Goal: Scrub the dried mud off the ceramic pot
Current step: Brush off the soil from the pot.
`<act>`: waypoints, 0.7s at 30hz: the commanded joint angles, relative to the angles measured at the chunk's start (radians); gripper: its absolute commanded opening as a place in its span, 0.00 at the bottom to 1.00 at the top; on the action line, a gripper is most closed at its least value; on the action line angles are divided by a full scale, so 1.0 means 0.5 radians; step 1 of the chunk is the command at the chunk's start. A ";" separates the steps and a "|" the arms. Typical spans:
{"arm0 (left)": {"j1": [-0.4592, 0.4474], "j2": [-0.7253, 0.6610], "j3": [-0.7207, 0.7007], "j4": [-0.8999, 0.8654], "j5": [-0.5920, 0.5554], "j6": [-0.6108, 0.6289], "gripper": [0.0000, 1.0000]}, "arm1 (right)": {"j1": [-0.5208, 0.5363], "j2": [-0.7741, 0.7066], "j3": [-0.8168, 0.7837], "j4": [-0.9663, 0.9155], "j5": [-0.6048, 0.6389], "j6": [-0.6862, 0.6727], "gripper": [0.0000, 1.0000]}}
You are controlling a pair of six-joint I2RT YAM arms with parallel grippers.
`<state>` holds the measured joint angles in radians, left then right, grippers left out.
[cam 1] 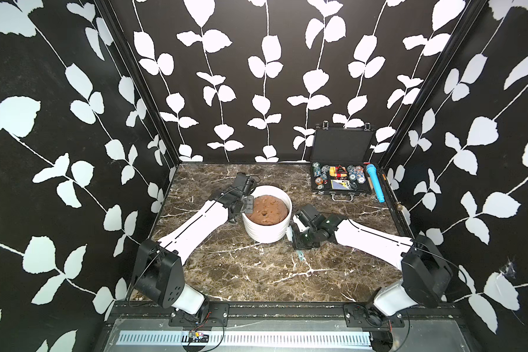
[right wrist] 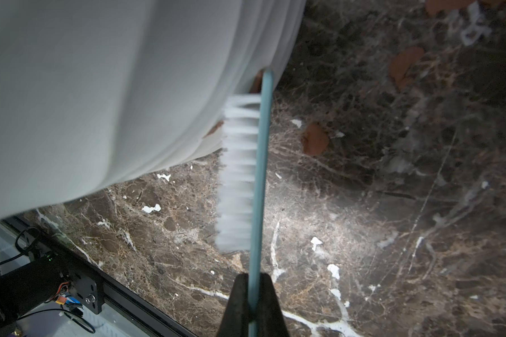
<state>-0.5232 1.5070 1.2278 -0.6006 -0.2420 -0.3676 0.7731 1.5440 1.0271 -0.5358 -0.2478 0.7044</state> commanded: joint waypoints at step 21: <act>0.001 0.166 -0.076 -0.040 0.094 -0.150 0.00 | 0.094 -0.207 -0.038 -0.120 -0.190 -0.101 0.00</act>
<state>-0.5220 1.5108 1.2301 -0.5999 -0.2504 -0.3775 0.7982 1.4563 1.0183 -0.5949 -0.2970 0.6315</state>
